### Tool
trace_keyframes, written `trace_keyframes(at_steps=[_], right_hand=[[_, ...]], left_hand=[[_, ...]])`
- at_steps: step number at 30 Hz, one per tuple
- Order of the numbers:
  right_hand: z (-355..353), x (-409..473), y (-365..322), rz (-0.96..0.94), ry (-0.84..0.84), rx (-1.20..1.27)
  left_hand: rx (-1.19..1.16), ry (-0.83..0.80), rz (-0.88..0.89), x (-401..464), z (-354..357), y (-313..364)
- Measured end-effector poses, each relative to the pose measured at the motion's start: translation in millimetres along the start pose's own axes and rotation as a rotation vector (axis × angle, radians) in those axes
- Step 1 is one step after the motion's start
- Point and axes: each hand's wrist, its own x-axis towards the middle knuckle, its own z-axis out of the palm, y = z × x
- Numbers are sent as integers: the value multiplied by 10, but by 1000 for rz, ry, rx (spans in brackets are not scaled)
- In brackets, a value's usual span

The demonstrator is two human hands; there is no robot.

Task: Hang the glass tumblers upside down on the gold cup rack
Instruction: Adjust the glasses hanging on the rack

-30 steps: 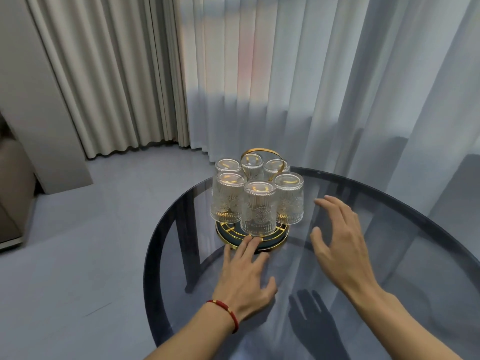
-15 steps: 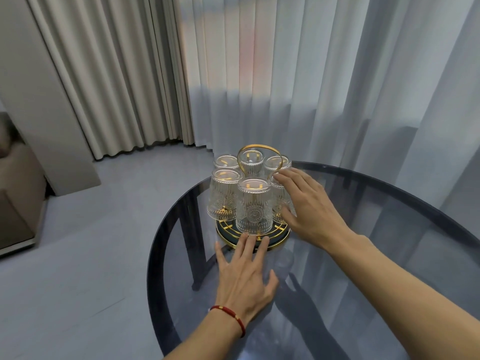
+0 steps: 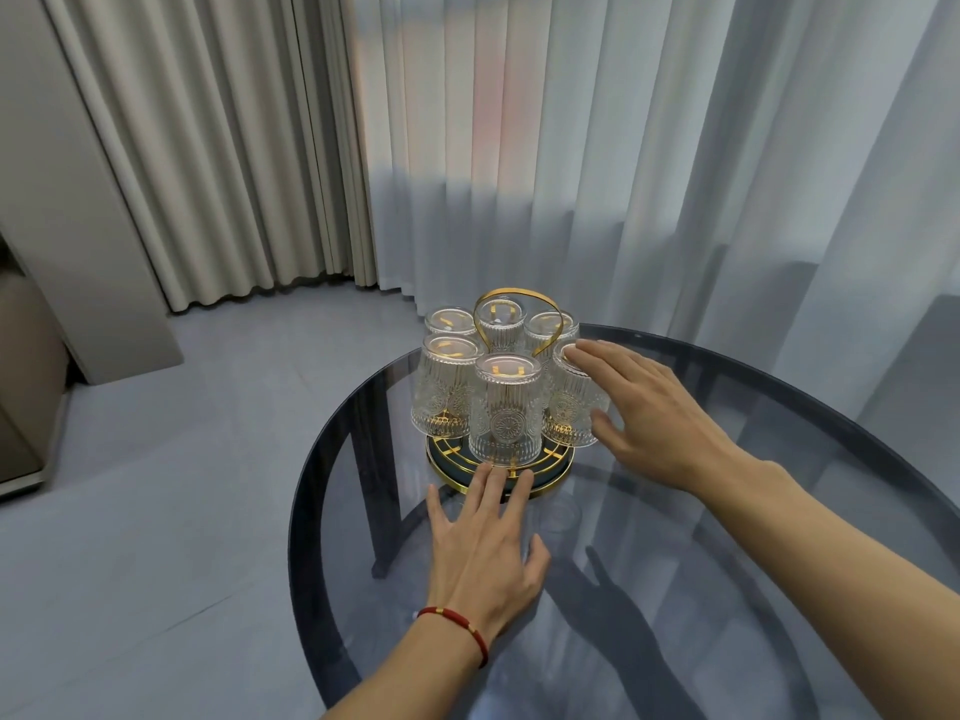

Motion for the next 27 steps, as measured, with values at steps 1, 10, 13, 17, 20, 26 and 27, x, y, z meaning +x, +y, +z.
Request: trace_keyframes(at_steps=[1, 10, 13, 17, 20, 26, 27], right_hand=[[-18, -1, 14, -11, -2, -17], [-202, 30, 122, -1, -15, -26], [-224, 26, 135, 2, -17, -18], [-238, 28, 139, -2, -24, -4], [-255, 45, 140, 5, -29, 4], [-305, 163, 19, 154, 149, 285], [-300, 214, -28, 213, 203, 395]], left_hand=[[-3, 2, 1, 0, 2, 1], [-22, -10, 2, 15, 45, -25], [-29, -11, 2, 14, 48, -29], [-41, -21, 1, 18, 42, -26], [-57, -19, 3, 13, 33, -21], [-64, -35, 2, 10, 30, -17], [-61, -39, 1, 13, 30, -18]])
